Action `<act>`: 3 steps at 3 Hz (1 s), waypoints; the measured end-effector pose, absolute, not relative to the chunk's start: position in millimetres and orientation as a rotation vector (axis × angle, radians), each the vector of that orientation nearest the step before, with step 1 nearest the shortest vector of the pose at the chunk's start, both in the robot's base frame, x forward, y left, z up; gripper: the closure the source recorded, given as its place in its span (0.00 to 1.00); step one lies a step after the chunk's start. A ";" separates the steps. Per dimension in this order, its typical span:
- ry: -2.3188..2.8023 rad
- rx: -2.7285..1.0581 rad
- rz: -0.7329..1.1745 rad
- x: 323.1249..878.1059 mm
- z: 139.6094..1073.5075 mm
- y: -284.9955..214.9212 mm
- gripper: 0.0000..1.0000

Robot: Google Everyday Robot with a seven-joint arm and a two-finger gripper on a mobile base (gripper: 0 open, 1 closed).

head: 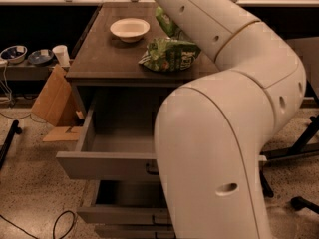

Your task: Pick green rice chip bag from top drawer and place on counter

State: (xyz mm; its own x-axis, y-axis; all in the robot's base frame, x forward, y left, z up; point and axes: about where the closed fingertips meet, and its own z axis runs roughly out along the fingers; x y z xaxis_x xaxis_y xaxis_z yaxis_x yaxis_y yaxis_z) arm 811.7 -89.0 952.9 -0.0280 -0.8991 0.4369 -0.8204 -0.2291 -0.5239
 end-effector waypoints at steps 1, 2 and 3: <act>1.883 -2.118 -1.090 817.1 946.4 -87.1 1.00; 1.882 -2.133 -1.084 821.8 941.2 -84.4 1.00; 1.870 -2.168 -1.065 827.7 933.3 -78.8 1.00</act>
Offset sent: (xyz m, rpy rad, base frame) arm 0.0156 0.0093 -0.0111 -0.0032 0.0374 0.0042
